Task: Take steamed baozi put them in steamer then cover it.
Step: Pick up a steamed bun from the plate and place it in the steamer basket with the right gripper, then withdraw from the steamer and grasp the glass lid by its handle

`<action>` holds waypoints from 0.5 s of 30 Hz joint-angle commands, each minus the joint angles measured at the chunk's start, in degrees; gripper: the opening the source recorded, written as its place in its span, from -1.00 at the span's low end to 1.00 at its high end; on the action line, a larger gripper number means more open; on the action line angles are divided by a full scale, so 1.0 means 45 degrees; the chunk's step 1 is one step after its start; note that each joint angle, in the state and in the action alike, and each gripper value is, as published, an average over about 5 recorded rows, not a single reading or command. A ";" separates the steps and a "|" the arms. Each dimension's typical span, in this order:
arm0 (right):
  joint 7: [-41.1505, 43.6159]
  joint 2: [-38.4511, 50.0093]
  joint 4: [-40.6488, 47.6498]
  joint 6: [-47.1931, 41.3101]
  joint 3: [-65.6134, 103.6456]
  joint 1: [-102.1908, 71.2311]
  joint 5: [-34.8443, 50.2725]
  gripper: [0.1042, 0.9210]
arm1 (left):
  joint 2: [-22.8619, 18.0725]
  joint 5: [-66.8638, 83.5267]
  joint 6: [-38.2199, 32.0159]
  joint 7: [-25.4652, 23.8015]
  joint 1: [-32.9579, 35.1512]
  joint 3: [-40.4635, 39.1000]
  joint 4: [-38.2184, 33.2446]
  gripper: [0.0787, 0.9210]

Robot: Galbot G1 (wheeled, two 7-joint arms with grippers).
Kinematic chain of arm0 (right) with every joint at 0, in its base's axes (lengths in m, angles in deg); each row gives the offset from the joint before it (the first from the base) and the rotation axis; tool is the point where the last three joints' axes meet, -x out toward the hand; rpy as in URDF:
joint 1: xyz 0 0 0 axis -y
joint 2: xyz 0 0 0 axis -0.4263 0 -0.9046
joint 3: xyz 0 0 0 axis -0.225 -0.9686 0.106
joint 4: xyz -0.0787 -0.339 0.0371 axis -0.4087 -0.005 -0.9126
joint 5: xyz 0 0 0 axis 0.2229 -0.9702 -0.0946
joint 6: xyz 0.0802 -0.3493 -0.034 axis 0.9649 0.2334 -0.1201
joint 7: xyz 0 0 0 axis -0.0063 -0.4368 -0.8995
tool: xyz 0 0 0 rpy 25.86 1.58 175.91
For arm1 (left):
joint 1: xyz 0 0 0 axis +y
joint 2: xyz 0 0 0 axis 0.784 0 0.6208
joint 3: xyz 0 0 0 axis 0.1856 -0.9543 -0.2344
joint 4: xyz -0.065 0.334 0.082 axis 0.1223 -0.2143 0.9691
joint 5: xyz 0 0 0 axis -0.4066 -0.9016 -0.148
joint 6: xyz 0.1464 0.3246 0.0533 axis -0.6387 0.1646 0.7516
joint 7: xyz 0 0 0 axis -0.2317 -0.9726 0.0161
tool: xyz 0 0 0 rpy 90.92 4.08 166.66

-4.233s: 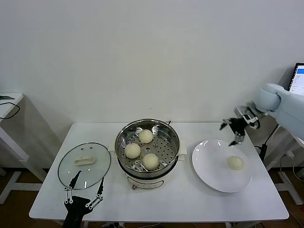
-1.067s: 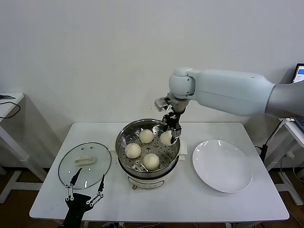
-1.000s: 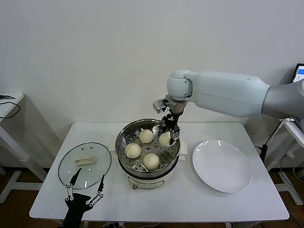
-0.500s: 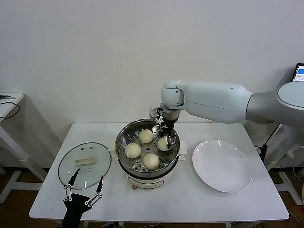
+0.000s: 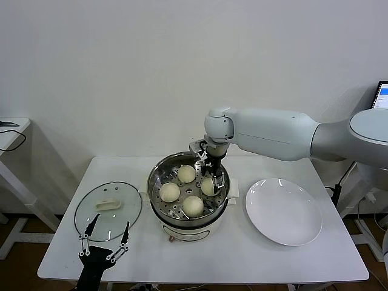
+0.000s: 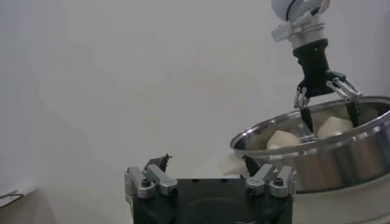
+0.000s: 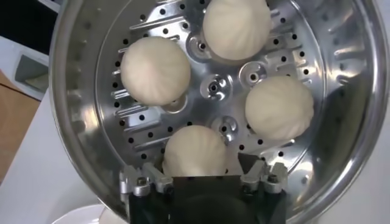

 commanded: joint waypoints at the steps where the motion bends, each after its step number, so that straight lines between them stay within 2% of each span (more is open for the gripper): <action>1: -0.0422 0.1705 -0.1925 0.0089 0.1247 0.0363 0.0370 0.76 | 0.0033 -0.0098 0.0059 0.0016 -0.0070 0.0053 -0.0046 0.77; 3: -0.1263 0.2593 -0.2705 0.0401 0.1874 0.0453 0.0898 0.76 | 0.0059 -0.0246 0.0131 0.0034 -0.0152 0.0064 -0.0059 0.77; 5: -0.3144 0.3616 -0.3564 0.0890 0.2346 0.0494 0.1567 0.76 | 0.0108 -0.0575 0.0284 0.0105 -0.0288 0.0076 -0.0061 0.77; 11: -1.2865 0.7058 -0.5605 0.3255 0.3751 -0.1169 0.2918 0.76 | 0.0347 -0.1878 0.0839 0.0517 -0.1146 0.0100 0.0095 0.77; 13: -1.5242 0.7939 -0.5813 0.4068 0.5168 -0.2807 0.2790 0.76 | 0.0388 -0.2115 0.1068 0.0659 -0.1615 0.0100 0.0179 0.77; 15: -1.6831 0.8657 -0.5851 0.4812 0.7245 -0.5081 0.2411 0.76 | 0.0411 -0.2462 0.1256 0.0824 -0.2116 0.0083 0.0284 0.77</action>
